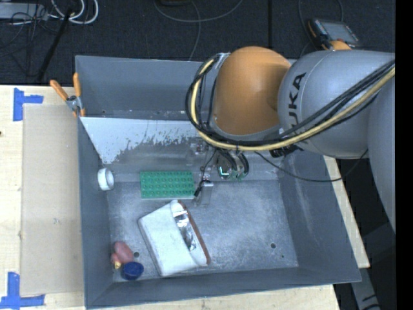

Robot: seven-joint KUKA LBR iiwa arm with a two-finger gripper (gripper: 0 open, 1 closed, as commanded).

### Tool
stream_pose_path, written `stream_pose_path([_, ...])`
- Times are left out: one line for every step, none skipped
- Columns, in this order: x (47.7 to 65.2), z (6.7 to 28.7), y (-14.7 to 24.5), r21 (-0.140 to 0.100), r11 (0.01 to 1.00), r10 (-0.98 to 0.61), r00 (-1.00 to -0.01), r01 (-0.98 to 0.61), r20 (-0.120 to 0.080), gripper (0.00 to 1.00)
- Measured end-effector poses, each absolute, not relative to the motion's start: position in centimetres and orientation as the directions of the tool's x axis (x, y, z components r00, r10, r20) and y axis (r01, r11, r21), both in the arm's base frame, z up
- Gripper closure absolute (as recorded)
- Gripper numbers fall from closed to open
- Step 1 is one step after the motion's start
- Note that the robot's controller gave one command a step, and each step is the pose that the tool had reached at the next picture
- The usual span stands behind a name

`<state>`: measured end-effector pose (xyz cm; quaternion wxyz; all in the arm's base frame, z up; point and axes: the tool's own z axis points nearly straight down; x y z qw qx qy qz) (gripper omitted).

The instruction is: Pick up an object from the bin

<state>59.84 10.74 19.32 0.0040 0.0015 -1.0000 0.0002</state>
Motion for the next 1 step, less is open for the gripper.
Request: stream_pose_path([58.30, 7.09, 14.86, -0.002, 0.957, -0.289, -0.957, -0.289, 0.008, 0.00])
